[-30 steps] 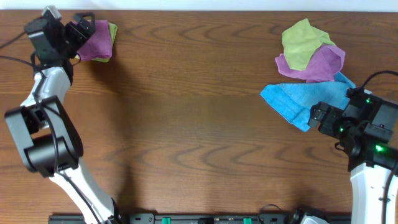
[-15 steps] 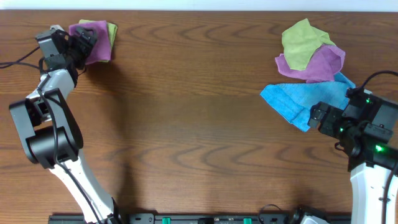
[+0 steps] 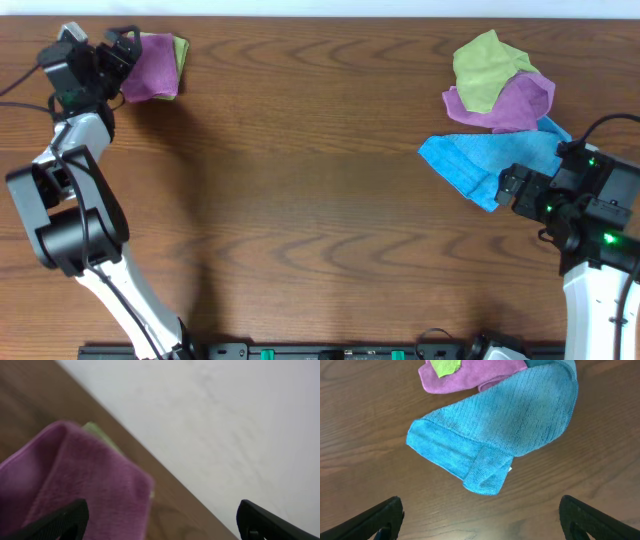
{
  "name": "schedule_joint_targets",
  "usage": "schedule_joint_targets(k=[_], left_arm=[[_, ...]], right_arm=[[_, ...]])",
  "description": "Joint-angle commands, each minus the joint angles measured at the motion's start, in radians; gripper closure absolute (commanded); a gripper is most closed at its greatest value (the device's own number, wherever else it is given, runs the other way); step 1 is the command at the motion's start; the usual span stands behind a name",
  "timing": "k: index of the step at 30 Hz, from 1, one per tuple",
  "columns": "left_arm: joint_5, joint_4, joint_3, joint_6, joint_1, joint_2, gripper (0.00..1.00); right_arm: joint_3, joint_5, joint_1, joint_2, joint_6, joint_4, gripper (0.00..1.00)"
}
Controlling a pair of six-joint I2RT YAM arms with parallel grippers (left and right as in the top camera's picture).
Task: Fold the cloth
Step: 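Open the left gripper and withdraw it toward the base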
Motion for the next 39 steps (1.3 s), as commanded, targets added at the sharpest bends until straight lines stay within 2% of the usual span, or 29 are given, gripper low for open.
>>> schedule_joint_targets(k=[1,7,10,13,17,24,30,36,39], left_arm=[[0.082,-0.055,0.003,0.132,-0.014,-0.175,0.04],[0.153,-0.431,0.003,0.455,-0.068,-0.516,0.04],[0.226,-0.653,0.003,0.592,-0.113,-0.653,0.04],[0.227,-0.814,0.003,0.685,-0.161,-0.746,0.04],[0.228,-0.896,0.003,0.694,-0.204,-0.827,0.05],[0.201,-1.039,0.003,0.698,-0.206,-0.861,0.05],[0.156,-1.065,0.003,0.702,-0.134,-0.884,0.05],[0.048,-1.083,0.003,0.755,-0.096,-1.013,0.05],[-0.068,-1.161,0.003,0.753,-0.098,-1.125,0.05]], right_arm=[[0.002,-0.008,-0.007,-0.007,0.012,-0.002,0.01],[0.002,-0.008,-0.007,-0.007,0.012,-0.002,0.01],[0.002,-0.008,-0.007,-0.007,0.012,-0.002,0.01],[0.002,-0.008,-0.007,-0.007,0.012,-0.002,0.01],[0.002,-0.008,-0.007,-0.007,0.012,-0.002,0.01],[0.002,-0.008,-0.007,-0.007,0.012,-0.002,0.01],[0.002,-0.008,-0.007,-0.007,0.012,-0.002,0.01],[0.002,-0.008,-0.007,-0.007,0.012,-0.002,0.01],[0.002,-0.008,-0.007,-0.007,0.012,-0.002,0.01]])
